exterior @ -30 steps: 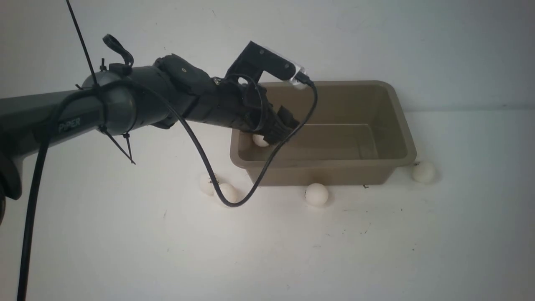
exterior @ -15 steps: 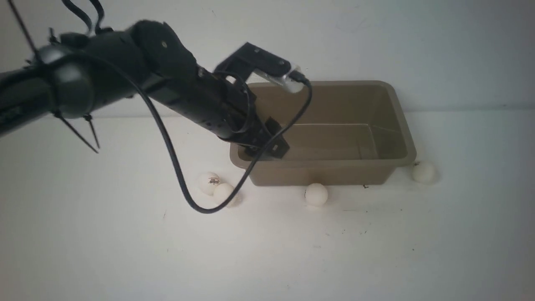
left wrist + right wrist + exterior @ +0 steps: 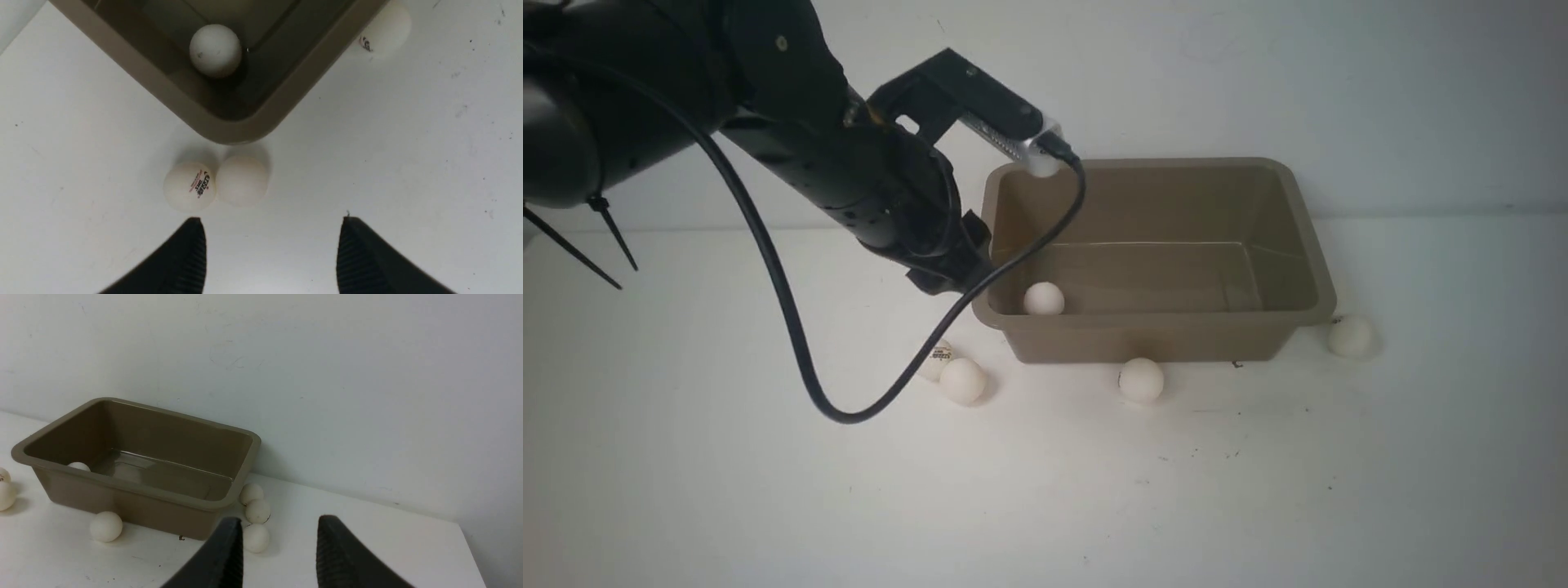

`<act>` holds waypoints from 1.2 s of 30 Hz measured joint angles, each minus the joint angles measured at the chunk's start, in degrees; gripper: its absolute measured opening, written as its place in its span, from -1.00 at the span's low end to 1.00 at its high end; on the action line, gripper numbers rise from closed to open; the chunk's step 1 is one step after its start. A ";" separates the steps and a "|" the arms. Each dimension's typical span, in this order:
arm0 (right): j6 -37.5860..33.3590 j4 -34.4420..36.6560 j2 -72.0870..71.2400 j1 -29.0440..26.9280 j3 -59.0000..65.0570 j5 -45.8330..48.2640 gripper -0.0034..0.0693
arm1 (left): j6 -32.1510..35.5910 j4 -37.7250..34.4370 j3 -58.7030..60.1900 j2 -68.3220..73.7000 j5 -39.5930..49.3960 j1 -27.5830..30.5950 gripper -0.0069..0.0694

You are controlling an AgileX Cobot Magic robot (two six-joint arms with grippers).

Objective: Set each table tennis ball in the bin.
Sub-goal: Use the left arm to clamp the table tennis ball closest to it

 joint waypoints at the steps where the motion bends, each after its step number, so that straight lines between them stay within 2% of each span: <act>1: 0.00 0.00 0.00 0.00 0.00 0.00 -0.24 | 0.00 0.11 0.00 0.48 0.00 0.00 0.20; 14: 0.00 0.05 0.00 0.00 0.00 0.00 -0.24 | -0.05 0.55 0.00 6.89 2.61 0.00 0.45; 36: 0.00 0.00 0.00 0.00 0.00 0.00 -0.24 | -0.73 0.57 -0.02 15.58 -2.98 0.00 0.47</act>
